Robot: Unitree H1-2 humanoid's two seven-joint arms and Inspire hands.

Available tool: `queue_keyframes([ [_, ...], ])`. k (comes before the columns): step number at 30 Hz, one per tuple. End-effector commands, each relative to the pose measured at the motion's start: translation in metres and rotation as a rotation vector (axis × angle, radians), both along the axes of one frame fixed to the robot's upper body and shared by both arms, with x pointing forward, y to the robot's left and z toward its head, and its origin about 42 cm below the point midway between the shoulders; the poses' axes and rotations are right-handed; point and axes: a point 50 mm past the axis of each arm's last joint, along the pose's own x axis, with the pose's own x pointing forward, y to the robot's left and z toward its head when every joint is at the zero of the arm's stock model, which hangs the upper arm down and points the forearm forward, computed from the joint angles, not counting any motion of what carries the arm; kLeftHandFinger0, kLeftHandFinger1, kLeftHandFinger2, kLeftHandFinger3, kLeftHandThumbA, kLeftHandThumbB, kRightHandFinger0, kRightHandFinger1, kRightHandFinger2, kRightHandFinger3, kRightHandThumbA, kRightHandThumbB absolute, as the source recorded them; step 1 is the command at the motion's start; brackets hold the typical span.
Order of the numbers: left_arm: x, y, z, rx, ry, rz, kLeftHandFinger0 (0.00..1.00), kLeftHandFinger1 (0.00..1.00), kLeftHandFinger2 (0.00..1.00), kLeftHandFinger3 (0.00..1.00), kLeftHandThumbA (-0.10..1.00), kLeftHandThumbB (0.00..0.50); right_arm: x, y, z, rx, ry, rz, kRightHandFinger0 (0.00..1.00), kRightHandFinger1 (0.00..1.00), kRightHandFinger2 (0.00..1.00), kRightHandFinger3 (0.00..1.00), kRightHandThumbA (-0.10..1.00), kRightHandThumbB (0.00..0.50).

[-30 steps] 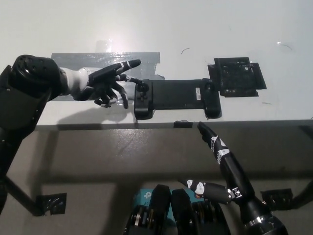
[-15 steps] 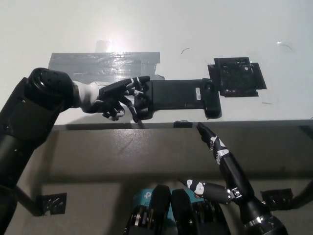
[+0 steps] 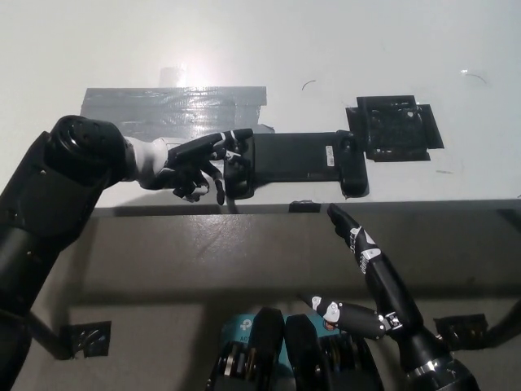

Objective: A controller is being placed at the center of the desk near the left hand and the robot uses its left hand's index finger to press a button at the left area of the controller

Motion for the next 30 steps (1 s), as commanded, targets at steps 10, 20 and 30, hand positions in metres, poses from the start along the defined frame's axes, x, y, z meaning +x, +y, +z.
queue_keyframes([
  [10, 0.008, 0.020, 0.028, -0.012, -0.052, 0.061, 0.00, 0.00, 0.30, 1.00, 1.00, 0.415, 0.003, 0.002, 0.012, -0.013, -0.043, 0.016, 1.00, 1.00, 1.00, 1.00, 0.79, 0.202],
  [20, 0.005, 0.022, 0.018, -0.030, -0.028, 0.067, 0.00, 0.03, 0.37, 1.00, 1.00, 0.432, 0.001, 0.003, 0.011, -0.002, -0.031, 0.017, 1.00, 1.00, 1.00, 1.00, 0.78, 0.207],
  [30, 0.003, 0.025, 0.011, -0.035, -0.015, 0.059, 0.00, 0.02, 0.35, 1.00, 1.00, 0.422, 0.000, 0.003, 0.009, 0.003, -0.032, 0.019, 1.00, 1.00, 1.00, 1.00, 0.75, 0.195],
])
